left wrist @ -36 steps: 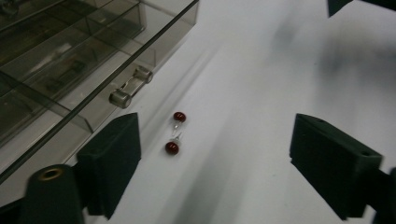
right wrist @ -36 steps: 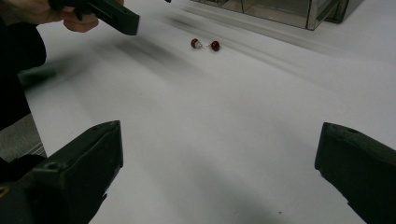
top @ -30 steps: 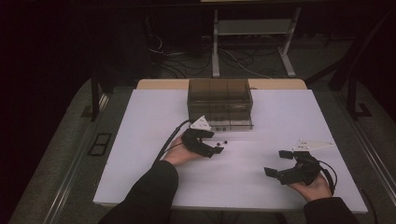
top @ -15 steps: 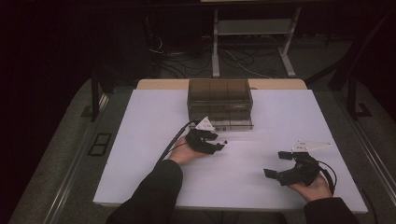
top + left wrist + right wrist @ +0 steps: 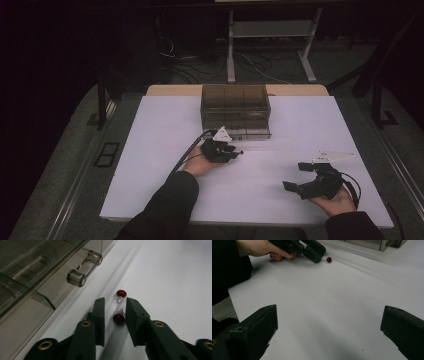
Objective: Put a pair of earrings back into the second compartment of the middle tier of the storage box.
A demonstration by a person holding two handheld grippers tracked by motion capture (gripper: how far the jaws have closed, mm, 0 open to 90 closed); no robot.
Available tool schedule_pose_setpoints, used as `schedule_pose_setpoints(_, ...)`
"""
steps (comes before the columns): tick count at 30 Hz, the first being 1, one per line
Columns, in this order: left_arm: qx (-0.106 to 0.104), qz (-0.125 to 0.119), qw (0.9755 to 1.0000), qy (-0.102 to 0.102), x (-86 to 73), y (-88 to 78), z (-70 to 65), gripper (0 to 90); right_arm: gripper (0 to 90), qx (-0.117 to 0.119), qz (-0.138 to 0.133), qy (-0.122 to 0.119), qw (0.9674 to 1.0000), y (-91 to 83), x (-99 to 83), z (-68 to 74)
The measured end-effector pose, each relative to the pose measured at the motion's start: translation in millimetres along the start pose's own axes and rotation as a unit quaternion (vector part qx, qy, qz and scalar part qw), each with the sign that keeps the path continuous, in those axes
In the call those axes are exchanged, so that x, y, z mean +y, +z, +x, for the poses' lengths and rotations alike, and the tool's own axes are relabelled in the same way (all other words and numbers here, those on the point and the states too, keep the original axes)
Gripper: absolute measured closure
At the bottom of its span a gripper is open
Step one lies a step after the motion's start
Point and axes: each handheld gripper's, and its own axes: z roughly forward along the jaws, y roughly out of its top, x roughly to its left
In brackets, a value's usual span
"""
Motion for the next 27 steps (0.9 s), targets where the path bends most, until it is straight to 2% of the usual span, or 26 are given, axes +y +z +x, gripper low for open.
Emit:
schedule_pose_setpoints(1,-0.001,-0.002,1.0,0.003,0.0,0.5,-0.6,70.2,0.5,0.0,0.0,0.0,1.0,-0.1,0.0,-0.1)
schedule_pose_setpoints(2,-0.001,-0.01,0.9999,-0.006,-0.2,2.0,-2.1,71.3,0.5,0.0,0.0,0.001,1.0,-0.3,-0.1,-0.1)
schedule_pose_setpoints(6,0.001,-0.006,1.0,-0.002,0.1,2.1,-0.5,77.6,0.5,0.0,0.0,0.002,1.0,-0.8,-0.2,-0.2)
schedule_pose_setpoints(7,0.002,-0.01,0.9999,-0.009,0.5,3.0,-1.5,77.9,0.5,0.0,0.0,0.001,1.0,-0.7,-0.2,-0.4)
schedule_pose_setpoints(10,0.005,0.002,1.0,0.002,2.6,2.4,-1.6,78.3,0.6,0.001,0.0,0.001,1.0,-0.4,-0.2,-0.5)
schedule_pose_setpoints(15,0.005,-0.003,1.0,-0.004,4.1,3.2,-2.3,78.4,0.6,0.0,0.0,0.001,1.0,-0.7,-0.3,-0.4)
schedule_pose_setpoints(20,-0.002,0.008,1.0,-0.001,6.0,1.4,-1.5,78.5,0.5,-0.001,0.001,0.002,1.0,-1.4,-1.0,0.0)
schedule_pose_setpoints(21,-0.003,0.002,0.9999,-0.01,6.6,1.2,-2.4,78.5,0.5,-0.001,0.0,0.002,1.0,-1.6,-1.1,0.0)
schedule_pose_setpoints(22,-0.004,0.001,0.9999,-0.011,7.1,0.5,-2.4,78.5,0.5,0.0,0.0,0.002,1.0,-1.9,-1.2,-0.1)
schedule_pose_setpoints(24,-0.007,0.01,0.9999,-0.002,9.1,-3.3,-1.5,78.5,0.5,-0.001,0.0,0.003,1.0,-2.0,-1.2,-0.2)
schedule_pose_setpoints(27,-0.011,0.007,0.9999,-0.005,12.2,-6.6,-2.0,78.5,0.5,-0.001,0.0,0.003,1.0,-1.8,-1.1,-0.2)
